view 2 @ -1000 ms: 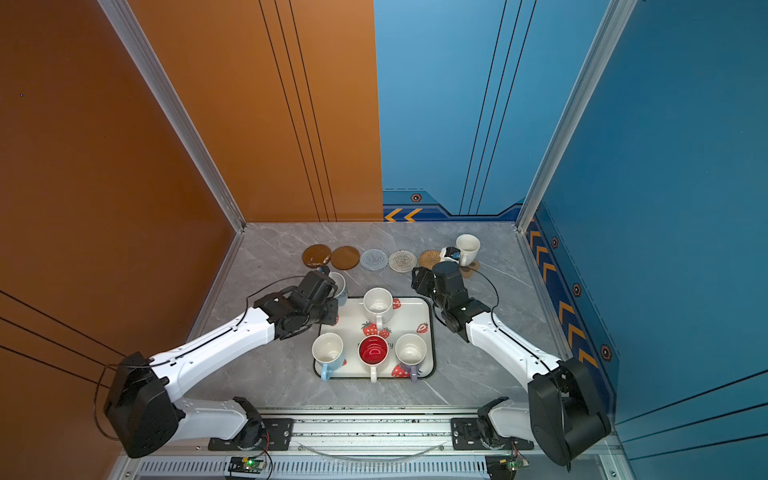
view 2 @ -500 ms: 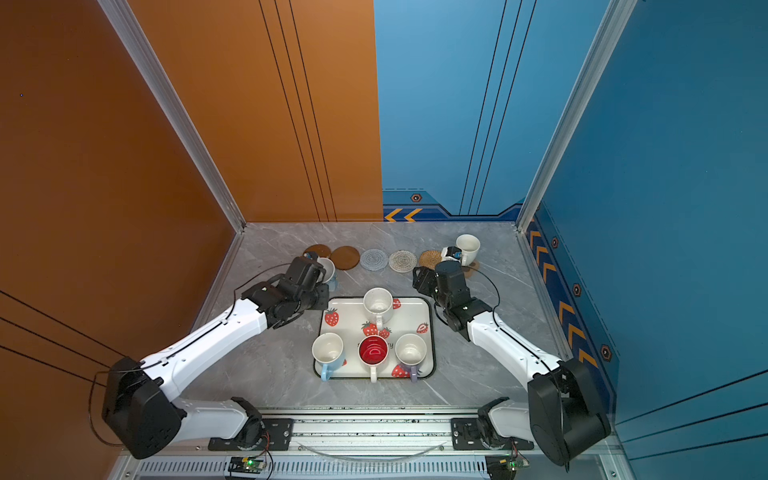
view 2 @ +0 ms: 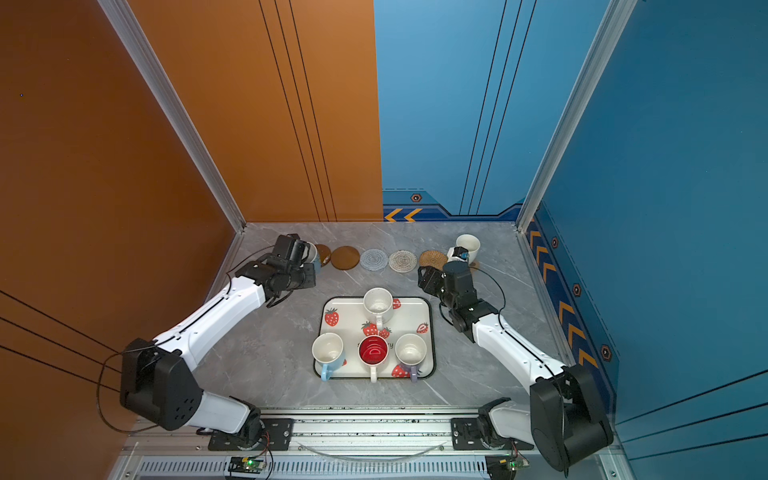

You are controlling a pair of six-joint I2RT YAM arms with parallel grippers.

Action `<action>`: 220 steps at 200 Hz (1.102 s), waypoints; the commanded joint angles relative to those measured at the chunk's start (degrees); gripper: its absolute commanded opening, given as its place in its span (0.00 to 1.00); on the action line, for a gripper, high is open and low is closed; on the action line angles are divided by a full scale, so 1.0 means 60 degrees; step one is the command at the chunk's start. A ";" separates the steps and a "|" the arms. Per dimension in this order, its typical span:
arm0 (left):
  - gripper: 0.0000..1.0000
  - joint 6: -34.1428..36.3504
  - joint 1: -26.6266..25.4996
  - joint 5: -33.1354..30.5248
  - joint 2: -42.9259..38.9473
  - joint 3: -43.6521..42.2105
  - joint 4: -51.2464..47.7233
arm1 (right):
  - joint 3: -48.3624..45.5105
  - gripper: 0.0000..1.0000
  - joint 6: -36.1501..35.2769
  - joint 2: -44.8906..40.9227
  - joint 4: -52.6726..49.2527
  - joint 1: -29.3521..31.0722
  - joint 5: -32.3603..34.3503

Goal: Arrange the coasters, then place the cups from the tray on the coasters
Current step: 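Lift the light blue mug with the left gripper toward the glossy brown coaster, then lower the light blue mug onto the glossy brown coaster and open the left gripper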

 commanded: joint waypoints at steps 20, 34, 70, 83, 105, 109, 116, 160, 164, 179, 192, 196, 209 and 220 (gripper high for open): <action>0.00 0.0372 0.0346 0.0332 0.0876 0.1282 0.0529 | -0.0261 0.68 0.0041 -0.0293 0.0206 -0.0232 -0.0484; 0.00 0.0496 0.0427 0.0423 0.1329 0.1771 0.0471 | -0.0285 0.68 0.0048 -0.0319 0.0206 -0.0284 -0.0543; 0.00 0.0648 0.0653 0.0412 0.2383 0.2859 0.0194 | -0.0381 0.68 0.0063 -0.0366 0.0235 -0.0434 -0.0580; 0.00 0.0659 0.0738 0.0335 0.2739 0.3096 0.0208 | -0.0403 0.68 0.0056 -0.0359 0.0235 -0.0480 -0.0598; 0.00 0.0706 0.0852 0.0218 0.3360 0.3440 0.0206 | -0.0440 0.68 0.0087 -0.0394 0.0278 -0.0555 -0.0604; 0.00 0.0693 0.0870 0.0218 0.3446 0.3495 0.0207 | -0.0453 0.68 0.0094 -0.0395 0.0279 -0.0569 -0.0621; 0.00 0.0678 0.0888 0.0204 0.3575 0.3583 0.0221 | -0.0458 0.68 0.0092 -0.0403 0.0279 -0.0584 -0.0635; 0.00 0.0539 0.0972 -0.0041 0.4262 0.3886 0.0587 | -0.0513 0.68 0.0112 -0.0394 0.0293 -0.0729 -0.0728; 0.00 0.0511 0.0980 -0.0062 0.4308 0.3915 0.0602 | -0.0508 0.68 0.0126 -0.0383 0.0294 -0.0731 -0.0743; 0.00 0.0418 0.1051 -0.0075 0.4515 0.4054 0.0631 | -0.0513 0.68 0.0149 -0.0379 0.0310 -0.0731 -0.0786; 0.00 0.0359 0.1092 -0.0077 0.4673 0.4164 0.0676 | -0.0528 0.68 0.0155 -0.0367 0.0323 -0.0731 -0.0822; 0.00 0.0355 0.1114 -0.0060 0.4707 0.4206 0.0689 | -0.0507 0.68 0.0147 -0.0366 0.0323 -0.0731 -0.0818; 0.00 0.0340 0.1149 -0.0072 0.4829 0.4338 0.0719 | -0.0512 0.68 0.0143 -0.0366 0.0323 -0.0738 -0.0816; 0.00 0.0340 0.1167 -0.0115 0.4942 0.4477 0.0727 | -0.0506 0.68 0.0143 -0.0352 0.0323 -0.0746 -0.0816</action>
